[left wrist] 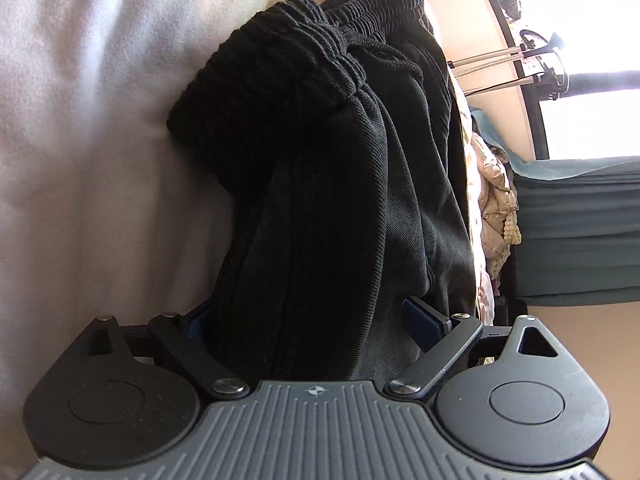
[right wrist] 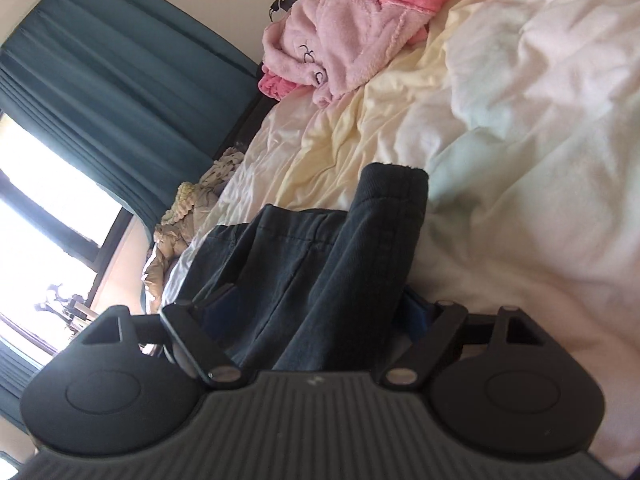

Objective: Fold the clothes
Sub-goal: 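Grasp the waistband with the left tool while the right tool grasps the hem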

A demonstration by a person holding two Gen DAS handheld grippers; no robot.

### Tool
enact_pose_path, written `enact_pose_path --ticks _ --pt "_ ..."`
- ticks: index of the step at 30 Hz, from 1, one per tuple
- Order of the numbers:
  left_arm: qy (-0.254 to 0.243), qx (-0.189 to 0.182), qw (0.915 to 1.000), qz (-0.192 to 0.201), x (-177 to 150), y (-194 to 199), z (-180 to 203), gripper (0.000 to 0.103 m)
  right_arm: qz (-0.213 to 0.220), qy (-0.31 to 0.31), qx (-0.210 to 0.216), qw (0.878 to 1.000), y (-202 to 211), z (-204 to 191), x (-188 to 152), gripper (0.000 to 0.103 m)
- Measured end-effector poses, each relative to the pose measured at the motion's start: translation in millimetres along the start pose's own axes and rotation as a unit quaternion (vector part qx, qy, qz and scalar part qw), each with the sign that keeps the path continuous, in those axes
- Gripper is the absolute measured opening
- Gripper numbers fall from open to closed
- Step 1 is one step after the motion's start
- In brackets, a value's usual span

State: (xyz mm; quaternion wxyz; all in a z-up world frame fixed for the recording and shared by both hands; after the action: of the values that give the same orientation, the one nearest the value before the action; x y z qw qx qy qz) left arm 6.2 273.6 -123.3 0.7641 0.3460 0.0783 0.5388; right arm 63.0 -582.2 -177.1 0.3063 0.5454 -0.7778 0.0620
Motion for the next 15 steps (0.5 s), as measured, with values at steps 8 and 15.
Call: enact_pose_path --ticks 8,15 --pt "-0.023 -0.033 0.9991 0.011 -2 -1 9 0.049 -0.012 0.024 0.014 1.0 -10 -19 -10 0.059" --pt "-0.015 -0.064 0.9968 0.047 -2 18 6 0.015 0.018 0.01 -0.01 1.0 2 -21 -1 0.009"
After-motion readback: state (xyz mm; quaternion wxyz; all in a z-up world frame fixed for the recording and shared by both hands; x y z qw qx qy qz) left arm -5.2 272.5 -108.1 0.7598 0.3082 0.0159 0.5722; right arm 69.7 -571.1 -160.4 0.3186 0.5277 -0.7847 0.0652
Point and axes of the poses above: each gripper's, at about its wrist camera, not at the fingertips, and y roughly against the way its jaws point, z to its right, x to its top, the point moved 1 cm from there along -y, roughly the way its jaws point, and after that the axes turned 14 degrees about z, right-handed, at the moved point
